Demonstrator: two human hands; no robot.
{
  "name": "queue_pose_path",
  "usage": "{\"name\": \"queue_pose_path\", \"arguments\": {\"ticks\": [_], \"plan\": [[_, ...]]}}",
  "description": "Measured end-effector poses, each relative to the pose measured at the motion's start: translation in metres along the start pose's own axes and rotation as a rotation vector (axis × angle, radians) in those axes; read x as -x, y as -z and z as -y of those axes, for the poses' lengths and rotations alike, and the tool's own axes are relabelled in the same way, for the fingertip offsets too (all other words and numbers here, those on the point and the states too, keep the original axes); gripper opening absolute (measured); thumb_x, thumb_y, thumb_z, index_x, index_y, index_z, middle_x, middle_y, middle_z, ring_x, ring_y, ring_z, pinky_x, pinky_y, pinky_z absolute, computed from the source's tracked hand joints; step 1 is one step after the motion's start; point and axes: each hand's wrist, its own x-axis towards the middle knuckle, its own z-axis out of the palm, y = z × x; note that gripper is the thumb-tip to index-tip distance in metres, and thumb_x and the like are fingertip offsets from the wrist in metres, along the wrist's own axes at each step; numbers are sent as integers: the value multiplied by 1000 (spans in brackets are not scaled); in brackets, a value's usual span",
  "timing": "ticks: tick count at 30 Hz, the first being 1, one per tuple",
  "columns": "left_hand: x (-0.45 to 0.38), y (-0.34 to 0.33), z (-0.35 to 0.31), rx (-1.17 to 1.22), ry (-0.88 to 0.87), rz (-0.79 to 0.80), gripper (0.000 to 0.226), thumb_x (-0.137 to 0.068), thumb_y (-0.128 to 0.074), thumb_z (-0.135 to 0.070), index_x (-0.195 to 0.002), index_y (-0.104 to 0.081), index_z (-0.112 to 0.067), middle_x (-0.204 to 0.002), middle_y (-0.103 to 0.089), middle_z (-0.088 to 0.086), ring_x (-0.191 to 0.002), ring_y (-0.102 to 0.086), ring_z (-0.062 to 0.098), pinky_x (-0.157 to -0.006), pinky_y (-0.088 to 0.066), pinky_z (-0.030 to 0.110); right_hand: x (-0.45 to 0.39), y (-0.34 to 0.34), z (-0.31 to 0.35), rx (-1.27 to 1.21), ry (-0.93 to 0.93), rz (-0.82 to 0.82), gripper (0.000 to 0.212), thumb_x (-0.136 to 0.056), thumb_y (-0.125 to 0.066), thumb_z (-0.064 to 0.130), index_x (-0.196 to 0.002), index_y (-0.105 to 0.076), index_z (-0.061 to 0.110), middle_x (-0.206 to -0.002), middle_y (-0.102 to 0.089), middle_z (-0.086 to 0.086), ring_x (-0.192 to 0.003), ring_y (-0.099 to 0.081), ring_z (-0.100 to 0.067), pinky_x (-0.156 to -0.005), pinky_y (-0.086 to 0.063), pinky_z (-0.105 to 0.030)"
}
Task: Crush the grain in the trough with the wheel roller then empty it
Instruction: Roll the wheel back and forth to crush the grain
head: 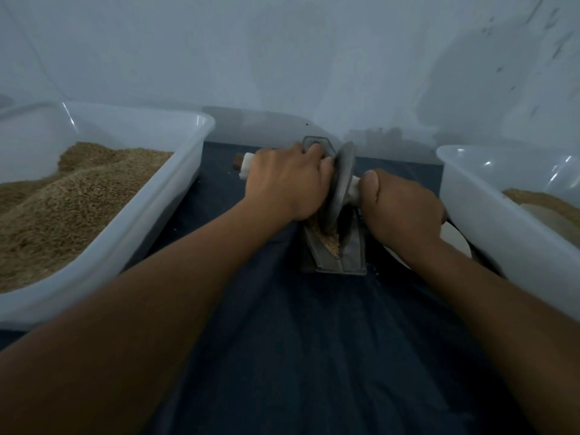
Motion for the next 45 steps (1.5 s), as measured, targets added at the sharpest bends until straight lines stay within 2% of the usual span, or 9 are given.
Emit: {"name": "queue_pose_path", "arguments": {"ticks": [7,11,19,24,27,31,37,41,45], "plan": [[-16,-11,6,10,29,40,45,-102,-20,-45,-116,-56,-22,-106,-63,9,-83,-59,33,-69,-32,38,-22,-9,-5,-25,-209,93,39,-99,-24,40,-68,-39,21,-60,-34,6,-53,-31,-18,-54,-28,-32],[-19,-17,6,-1,78,23,43,-103,-20,-43,-110,-54,-18,-102,-62,10,-75,-52,30,-67,-32,37,-38,-20,-13,20,39,75,20,-98,-37,25,-83,-42,14,-66,-31,-1,-57,-31,-22,-49,-23,-29],[-49,-22,9,-52,142,140,40,-101,-23,-41,-116,-55,-21,-117,-59,11,-105,-57,36,-76,-33,43,-87,-40,-23,-175,-86,248,42,-86,-13,50,-78,-45,24,-87,-45,-3,-77,-43,-26,-59,-26,-33],[-62,-19,5,-66,144,180,40,-101,-26,-39,-120,-57,-23,-121,-56,5,-113,-54,34,-79,-31,43,-99,-50,-34,-197,47,278,24,-101,-29,34,-87,-43,20,-96,-49,-10,-81,-42,-26,-68,-34,-38],[-64,-19,7,-78,167,236,38,-101,-27,-39,-122,-55,-25,-125,-55,4,-116,-53,34,-79,-30,43,-112,-50,-31,-195,14,290,37,-94,-19,42,-82,-47,21,-92,-48,-4,-78,-44,-26,-62,-29,-33],[-58,-19,7,-76,182,238,30,-101,-28,-36,-112,-55,-29,-116,-56,1,-112,-54,35,-76,-29,43,-119,-46,-28,-218,-10,251,45,-79,-11,48,-69,-46,22,-85,-51,-5,-68,-43,-25,-58,-27,-34],[-47,-20,-8,-81,189,37,36,-102,-29,-32,-111,-60,-16,-89,-43,-1,-96,-57,34,-69,-29,43,-102,-55,-38,-151,136,265,27,-100,-35,30,-98,-54,12,-112,-61,-21,-88,-55,-38,-70,-43,-43],[-33,-20,-9,-51,196,-58,34,-103,-31,-29,-101,-60,-12,-75,-39,1,-74,-47,29,-65,-30,41,-96,-46,-34,-175,137,263,28,-95,-25,37,-84,-46,22,-112,-61,-19,-84,-52,-35,-73,-46,-45],[-26,-16,-11,-23,260,-12,38,-103,-24,-38,-104,-55,-15,-78,-49,5,-68,-41,25,-63,-30,40,-83,-39,-30,-201,95,207,37,-90,-14,40,-80,-46,23,-107,-62,-16,-79,-47,-29,-64,-32,-35]]}}
